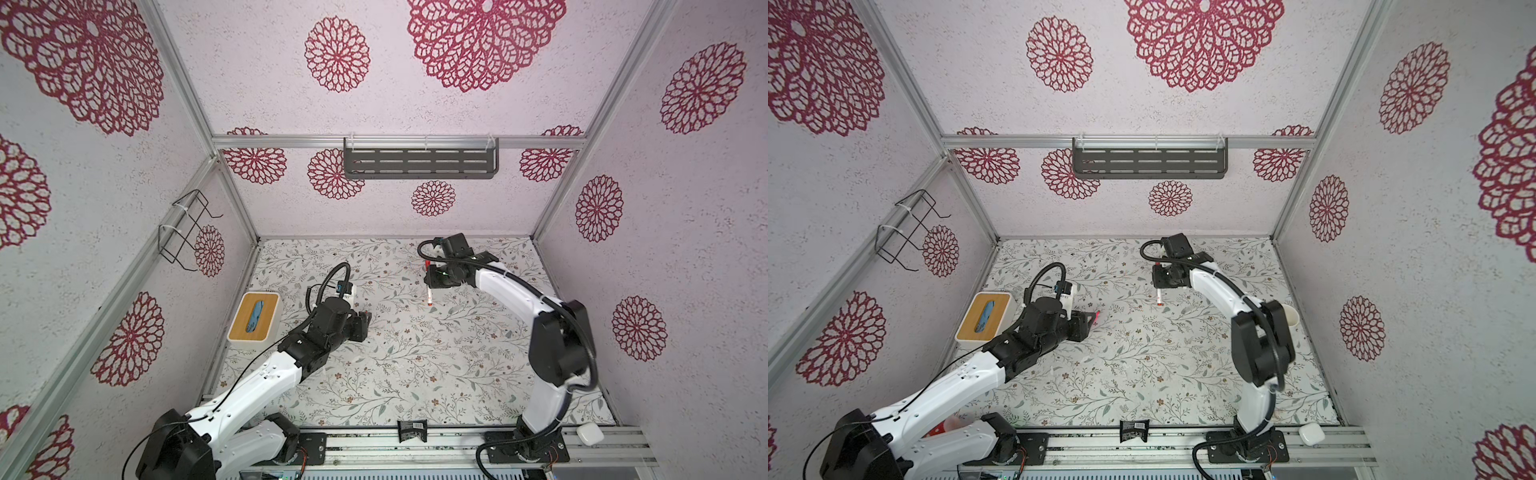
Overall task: Insert the pens into the pen caps
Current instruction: 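Lower the capped marker beside the blue highlighter and open the right gripper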
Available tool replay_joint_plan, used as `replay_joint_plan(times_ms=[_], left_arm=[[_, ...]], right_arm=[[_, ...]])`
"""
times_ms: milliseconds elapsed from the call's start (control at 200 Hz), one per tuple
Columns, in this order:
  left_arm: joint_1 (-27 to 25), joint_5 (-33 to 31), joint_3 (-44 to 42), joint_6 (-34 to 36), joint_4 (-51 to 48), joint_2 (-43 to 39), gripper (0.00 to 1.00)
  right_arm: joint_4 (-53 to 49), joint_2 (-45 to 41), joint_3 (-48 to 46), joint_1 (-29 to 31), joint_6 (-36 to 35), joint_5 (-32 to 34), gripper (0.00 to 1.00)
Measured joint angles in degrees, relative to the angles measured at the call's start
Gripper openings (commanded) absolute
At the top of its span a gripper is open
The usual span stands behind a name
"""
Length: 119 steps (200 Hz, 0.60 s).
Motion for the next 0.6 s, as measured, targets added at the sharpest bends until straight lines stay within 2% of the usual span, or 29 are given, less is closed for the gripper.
replay_joint_plan(times_ms=[145, 270, 595], left_arm=[[1.09, -0.39, 0.11, -0.87, -2.54, 2.69, 0.51], [1.25, -0.31, 0.09, -1.4, -3.02, 3.06, 0.51], [1.86, 0.11, -0.17, -1.73, -2.69, 3.06, 0.51]], right_arm=[[-5.16, 11.78, 10.99, -1.62, -1.64, 1.62, 0.0], [-7.96, 18.73, 19.1, -2.32, -2.75, 2.95, 0.0], [-9.86, 27.85, 30.99, -3.45, -3.08, 8.0, 0.0]])
